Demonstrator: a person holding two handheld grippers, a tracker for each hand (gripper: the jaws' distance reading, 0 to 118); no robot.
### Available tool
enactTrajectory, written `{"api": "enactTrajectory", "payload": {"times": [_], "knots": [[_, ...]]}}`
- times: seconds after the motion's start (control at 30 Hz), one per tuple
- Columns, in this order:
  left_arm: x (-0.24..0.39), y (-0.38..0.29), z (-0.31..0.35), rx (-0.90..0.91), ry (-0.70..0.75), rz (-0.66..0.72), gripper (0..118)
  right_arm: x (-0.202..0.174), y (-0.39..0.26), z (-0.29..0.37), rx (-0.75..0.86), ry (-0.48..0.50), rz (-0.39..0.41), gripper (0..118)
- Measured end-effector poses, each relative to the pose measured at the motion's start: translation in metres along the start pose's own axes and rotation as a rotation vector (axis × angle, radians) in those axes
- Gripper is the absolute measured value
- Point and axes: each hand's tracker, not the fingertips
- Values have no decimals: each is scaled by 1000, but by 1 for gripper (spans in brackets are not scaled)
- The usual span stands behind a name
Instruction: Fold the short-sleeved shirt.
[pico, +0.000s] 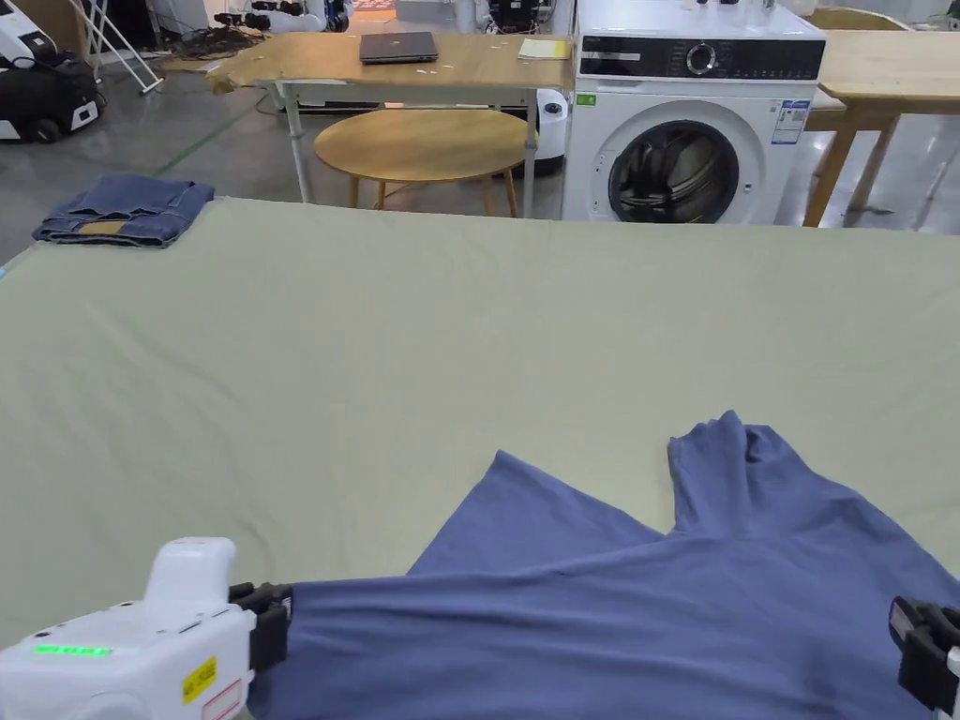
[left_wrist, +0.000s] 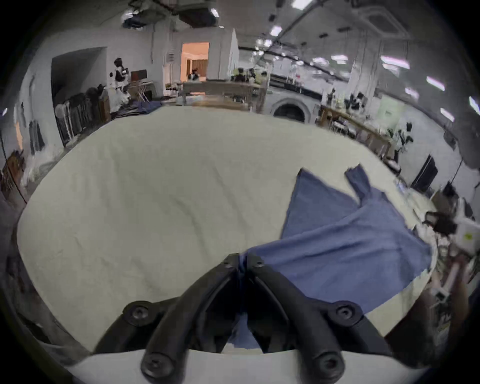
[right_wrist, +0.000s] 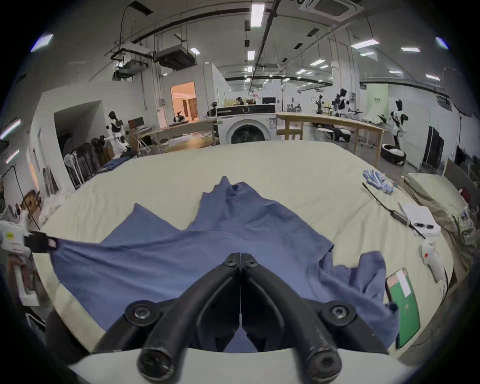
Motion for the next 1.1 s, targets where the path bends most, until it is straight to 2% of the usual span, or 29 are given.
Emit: {"api": "enactTrajectory", "payload": {"times": [0.17, 0.2, 0.23, 0.27, 0.3, 0.33, 0.43, 0.57, 0.67, 0.7, 0.73, 0.77, 0.83, 0.87, 0.9, 0.97, 1.07, 1.1], "knots": [[0, -2, 4, 16, -5, 13, 0, 25, 37, -59, -56, -13, 60, 0], [0, -4, 2, 24, 10, 13, 0, 30, 45, -76, -54, -24, 71, 5], [-4, -5, -5, 17, 14, 16, 0, 34, 53, -93, -51, -30, 89, 27], [-5, -6, -8, 7, 15, 17, 0, 39, 61, -108, -67, -24, 112, 78], [-5, -7, -10, 4, 17, 19, 0, 44, 68, -128, -99, -16, 122, 112], [-6, -9, -11, 0, 19, 22, 0, 48, 72, -148, -125, -9, 128, 118], [-8, -10, -17, -14, 26, 26, 0, 47, 86, -191, -162, -36, 182, 118], [0, -7, -21, -30, 44, 22, 0, 51, 79, -239, -255, -59, 177, 118], [8, -5, -21, -40, 53, 21, 0, 52, 71, -251, -353, -30, 154, 96], [8, -5, -22, -43, 53, 20, 0, 55, 60, -248, -355, 18, 127, 96], [10, -5, -24, -48, 57, 17, 0, 52, 61, -235, -270, -4, 128, 92], [11, -5, -25, -50, 61, 12, 0, 49, 64, -225, -250, 21, 148, 72], [13, -7, -28, -46, 67, 3, 0, 43, 56, -207, -244, 24, 159, 1], [14, -6, -32, -49, 69, -4, 0, 39, 56, -199, -236, 25, 173, 1], [14, -6, -34, -57, 82, -18, 0, 37, 56, -192, -249, 67, 166, 1], [16, -3, -36, -58, 82, -25, 0, 32, 52, -170, -194, 44, 197, 1], [19, 9, -25, -14, 53, -9, 0, 25, 65, -127, -113, 79, 151, 1], [21, 18, -22, -6, 50, -16, 0, 26, 68, -114, -93, 75, 166, 1]]}}
